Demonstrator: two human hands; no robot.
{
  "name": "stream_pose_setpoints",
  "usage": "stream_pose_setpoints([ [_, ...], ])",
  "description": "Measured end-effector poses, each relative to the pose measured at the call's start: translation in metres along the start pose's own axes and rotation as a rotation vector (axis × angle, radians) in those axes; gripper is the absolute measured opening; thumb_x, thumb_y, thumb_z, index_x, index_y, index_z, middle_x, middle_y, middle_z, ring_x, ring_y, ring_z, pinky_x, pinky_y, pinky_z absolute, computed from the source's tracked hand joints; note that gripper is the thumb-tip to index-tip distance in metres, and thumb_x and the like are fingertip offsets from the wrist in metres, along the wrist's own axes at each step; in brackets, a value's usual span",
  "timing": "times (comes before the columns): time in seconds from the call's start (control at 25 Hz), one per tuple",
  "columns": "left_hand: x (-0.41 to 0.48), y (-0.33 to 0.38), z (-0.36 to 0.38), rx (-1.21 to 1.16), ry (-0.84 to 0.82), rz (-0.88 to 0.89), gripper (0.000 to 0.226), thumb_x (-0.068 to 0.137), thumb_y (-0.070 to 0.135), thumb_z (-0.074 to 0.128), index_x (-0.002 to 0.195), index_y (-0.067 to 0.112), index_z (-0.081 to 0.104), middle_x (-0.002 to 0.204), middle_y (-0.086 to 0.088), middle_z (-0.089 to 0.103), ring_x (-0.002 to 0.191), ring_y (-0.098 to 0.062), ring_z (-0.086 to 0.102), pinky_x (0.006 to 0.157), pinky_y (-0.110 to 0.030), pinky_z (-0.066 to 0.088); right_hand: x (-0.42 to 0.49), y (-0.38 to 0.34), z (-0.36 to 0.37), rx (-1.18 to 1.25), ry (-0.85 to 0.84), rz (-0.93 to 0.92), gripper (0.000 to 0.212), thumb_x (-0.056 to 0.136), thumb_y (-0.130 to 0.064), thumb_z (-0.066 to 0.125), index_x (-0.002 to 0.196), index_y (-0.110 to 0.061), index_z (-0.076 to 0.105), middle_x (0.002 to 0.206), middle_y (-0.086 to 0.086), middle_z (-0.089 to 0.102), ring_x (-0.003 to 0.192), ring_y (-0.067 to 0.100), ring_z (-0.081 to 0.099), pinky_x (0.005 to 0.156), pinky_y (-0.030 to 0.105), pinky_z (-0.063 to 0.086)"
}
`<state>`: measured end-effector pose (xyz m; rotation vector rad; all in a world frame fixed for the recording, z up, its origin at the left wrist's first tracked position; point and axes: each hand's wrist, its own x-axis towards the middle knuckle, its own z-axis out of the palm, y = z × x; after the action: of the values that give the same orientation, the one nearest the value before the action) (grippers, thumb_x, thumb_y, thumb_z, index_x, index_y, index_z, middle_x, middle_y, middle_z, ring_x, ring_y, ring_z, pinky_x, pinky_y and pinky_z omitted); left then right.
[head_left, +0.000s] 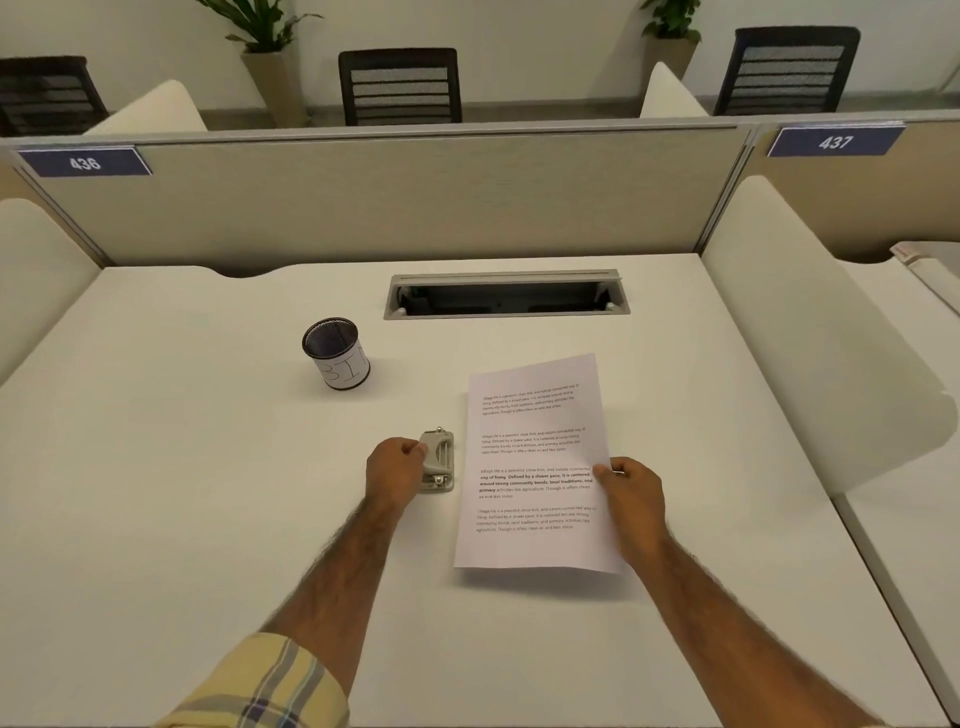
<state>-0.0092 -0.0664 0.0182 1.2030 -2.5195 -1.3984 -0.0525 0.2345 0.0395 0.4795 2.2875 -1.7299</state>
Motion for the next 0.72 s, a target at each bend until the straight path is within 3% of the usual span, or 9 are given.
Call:
stream_pose_setpoints([
  [0.24, 0.001, -0.004, -0.001, -0.038, -0.018, 0.009, 0.017, 0.097, 0.018, 0.064, 0.091, 0.006, 0.074, 0.083, -0.008, 0.069, 0.077, -0.027, 0.062, 0.08, -0.044, 0.059, 0.004, -0.001, 0.013, -0.019, -0.029, 0.012, 0.014, 0.094, -0.013, 0.06, 0.092, -0.004, 0.07, 0.094, 0.011, 0.076, 0.08, 0.029, 0.069, 0.074, 0.038, 0.055],
  [0.48, -0.001, -0.004, -0.003, -0.071, -0.027, 0.017, 0.014, 0.097, 0.017, 0.064, 0.086, 0.011, 0.071, 0.074, -0.002, 0.067, 0.072, -0.024, 0.063, 0.077, -0.045, 0.062, 0.009, -0.002, 0.019, -0.037, -0.035, 0.0, 0.014, 0.094, -0.013, 0.06, 0.092, -0.003, 0.07, 0.095, 0.013, 0.076, 0.08, 0.03, 0.069, 0.074, 0.039, 0.056],
  [0.56, -0.001, -0.003, -0.004, -0.072, -0.028, 0.017, 0.014, 0.097, 0.017, 0.065, 0.085, 0.014, 0.07, 0.077, -0.003, 0.069, 0.074, -0.024, 0.063, 0.078, -0.046, 0.062, 0.012, -0.003, 0.02, -0.033, -0.038, -0.004, 0.014, 0.094, -0.014, 0.06, 0.092, -0.004, 0.07, 0.096, 0.012, 0.076, 0.085, 0.033, 0.071, 0.079, 0.044, 0.057],
  [0.72, -0.001, -0.003, -0.004, -0.067, -0.03, 0.015, 0.011, 0.097, 0.018, 0.065, 0.087, 0.014, 0.07, 0.084, -0.005, 0.07, 0.08, -0.025, 0.065, 0.083, -0.048, 0.061, 0.017, -0.004, 0.022, -0.028, -0.043, -0.008, 0.014, 0.093, -0.013, 0.061, 0.088, -0.005, 0.07, 0.093, 0.012, 0.076, 0.078, 0.029, 0.069, 0.074, 0.041, 0.057],
])
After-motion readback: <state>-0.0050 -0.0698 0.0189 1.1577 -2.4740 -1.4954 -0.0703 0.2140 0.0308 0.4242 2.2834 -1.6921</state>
